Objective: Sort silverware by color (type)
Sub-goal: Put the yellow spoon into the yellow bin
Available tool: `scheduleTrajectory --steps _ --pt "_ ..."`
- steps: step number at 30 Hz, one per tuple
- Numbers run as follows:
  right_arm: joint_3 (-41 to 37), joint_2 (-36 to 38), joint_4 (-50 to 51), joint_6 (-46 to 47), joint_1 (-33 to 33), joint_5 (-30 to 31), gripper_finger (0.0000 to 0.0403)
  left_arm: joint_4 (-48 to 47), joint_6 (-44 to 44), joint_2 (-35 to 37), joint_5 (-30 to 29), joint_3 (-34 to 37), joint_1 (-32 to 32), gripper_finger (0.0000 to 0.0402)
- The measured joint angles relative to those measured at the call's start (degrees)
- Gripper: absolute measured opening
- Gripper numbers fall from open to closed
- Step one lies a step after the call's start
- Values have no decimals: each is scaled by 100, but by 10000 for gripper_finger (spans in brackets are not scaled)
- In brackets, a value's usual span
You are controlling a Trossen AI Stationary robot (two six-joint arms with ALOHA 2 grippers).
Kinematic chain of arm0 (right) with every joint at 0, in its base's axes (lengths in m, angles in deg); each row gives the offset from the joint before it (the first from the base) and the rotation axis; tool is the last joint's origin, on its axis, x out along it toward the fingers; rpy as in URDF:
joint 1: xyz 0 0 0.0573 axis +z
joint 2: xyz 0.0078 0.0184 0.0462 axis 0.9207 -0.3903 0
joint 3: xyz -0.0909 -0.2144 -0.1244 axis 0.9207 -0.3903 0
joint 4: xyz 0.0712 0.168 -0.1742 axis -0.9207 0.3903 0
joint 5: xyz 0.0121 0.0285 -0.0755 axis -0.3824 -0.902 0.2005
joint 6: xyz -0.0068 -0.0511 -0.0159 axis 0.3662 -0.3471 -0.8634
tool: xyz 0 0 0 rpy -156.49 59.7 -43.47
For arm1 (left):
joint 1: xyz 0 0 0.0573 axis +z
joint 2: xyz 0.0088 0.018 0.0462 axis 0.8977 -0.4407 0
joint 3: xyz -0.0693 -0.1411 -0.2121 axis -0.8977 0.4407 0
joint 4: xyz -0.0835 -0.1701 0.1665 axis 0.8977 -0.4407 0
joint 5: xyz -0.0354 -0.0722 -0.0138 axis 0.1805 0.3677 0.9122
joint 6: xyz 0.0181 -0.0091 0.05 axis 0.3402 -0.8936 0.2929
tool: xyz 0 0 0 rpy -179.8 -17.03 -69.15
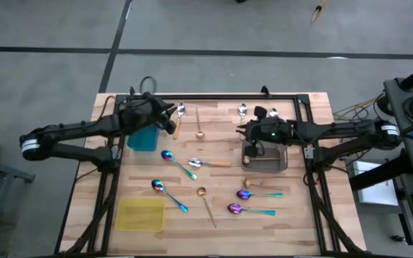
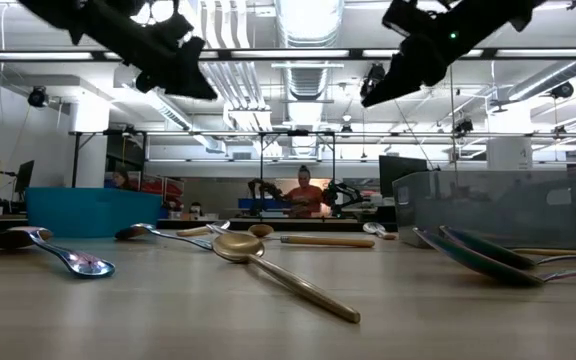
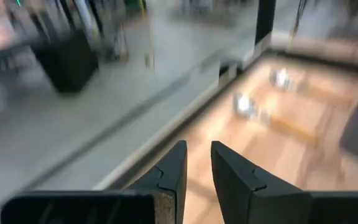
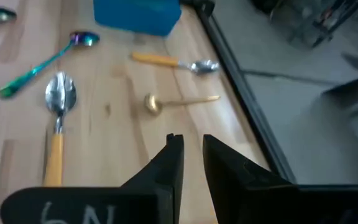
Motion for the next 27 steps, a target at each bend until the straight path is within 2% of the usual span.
scheduleTrajectory --steps 4,10,20,27 --pt "-301 282 -265 -211 0 96 44 -1529 -547 -622 1 -694 0 55" --pt "-580 539 -251 -383 -2 151 43 -2782 -1175 -1658 0 -1473 2 55" --pt "-656 774 -10 -617 -208 149 43 -3398 -1666 -3270 15 -2195 320 55" --pt "-692 908 179 -576 -227 126 43 -3694 -1685 -4107 71 -2615 687 55"
